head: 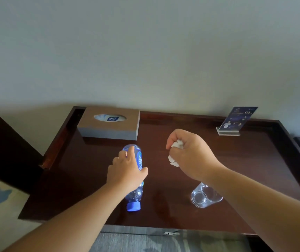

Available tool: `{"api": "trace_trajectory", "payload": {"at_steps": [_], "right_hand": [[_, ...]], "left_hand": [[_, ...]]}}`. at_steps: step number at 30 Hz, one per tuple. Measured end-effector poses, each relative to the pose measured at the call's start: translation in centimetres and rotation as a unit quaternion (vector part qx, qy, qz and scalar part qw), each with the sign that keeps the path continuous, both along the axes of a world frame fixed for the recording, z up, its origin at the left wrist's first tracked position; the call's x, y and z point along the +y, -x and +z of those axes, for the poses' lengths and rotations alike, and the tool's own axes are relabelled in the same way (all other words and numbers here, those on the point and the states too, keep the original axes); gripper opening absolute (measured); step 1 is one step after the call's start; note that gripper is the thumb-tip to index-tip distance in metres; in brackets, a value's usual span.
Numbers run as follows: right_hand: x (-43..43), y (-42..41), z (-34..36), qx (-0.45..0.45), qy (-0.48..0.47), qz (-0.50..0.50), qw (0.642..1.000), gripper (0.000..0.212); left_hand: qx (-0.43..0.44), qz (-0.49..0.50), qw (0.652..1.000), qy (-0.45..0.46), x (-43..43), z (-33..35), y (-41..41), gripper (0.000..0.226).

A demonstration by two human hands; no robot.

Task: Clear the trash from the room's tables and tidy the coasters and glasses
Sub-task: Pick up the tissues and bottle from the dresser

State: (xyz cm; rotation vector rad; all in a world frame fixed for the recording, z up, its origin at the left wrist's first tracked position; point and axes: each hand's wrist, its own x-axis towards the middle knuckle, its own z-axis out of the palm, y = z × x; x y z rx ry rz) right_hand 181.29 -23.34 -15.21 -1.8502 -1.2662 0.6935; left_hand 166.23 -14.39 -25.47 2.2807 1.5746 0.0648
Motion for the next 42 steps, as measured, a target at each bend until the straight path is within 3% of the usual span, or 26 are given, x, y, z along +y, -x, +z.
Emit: {"api": "trace_trajectory", "payload": {"at_steps": [7, 17, 25, 29, 35, 42], "right_hand": [[-0.4, -1.2, -2.4, 0.011, 0.018, 0.010, 1.000, 0.022], [-0.1, -1.8, -4.5, 0.012, 0.041, 0.006, 0.999, 0.023], [0.3, -2.1, -4.5, 0.026, 0.044, 0.007, 0.999, 0.023], [0.3, -2.3, -4.2, 0.026, 0.041, 0.008, 0.999, 0.024], [0.2, -2.6, -2.9, 0.022, 0.023, 0.007, 0.999, 0.023], [-0.5, -3.5, -0.1, 0.017, -0.009, 0.012, 1.000, 0.023]], "left_hand": [[0.016, 0.069, 0.997, -0.002, 0.2, -3.7, -2.0, 0.094], [0.006, 0.174, 0.982, 0.071, 1.2, -6.2, -2.8, 0.110], [-0.010, 0.173, 0.982, 0.080, 1.1, -6.5, -2.7, 0.104], [-0.056, 0.176, 0.980, 0.068, 1.0, -5.1, -2.9, 0.098], [-0.170, 0.159, 0.971, 0.055, 0.6, -2.0, -3.5, 0.060], [-0.332, 0.115, 0.934, 0.060, -0.7, 2.3, -4.2, 0.042]]}}
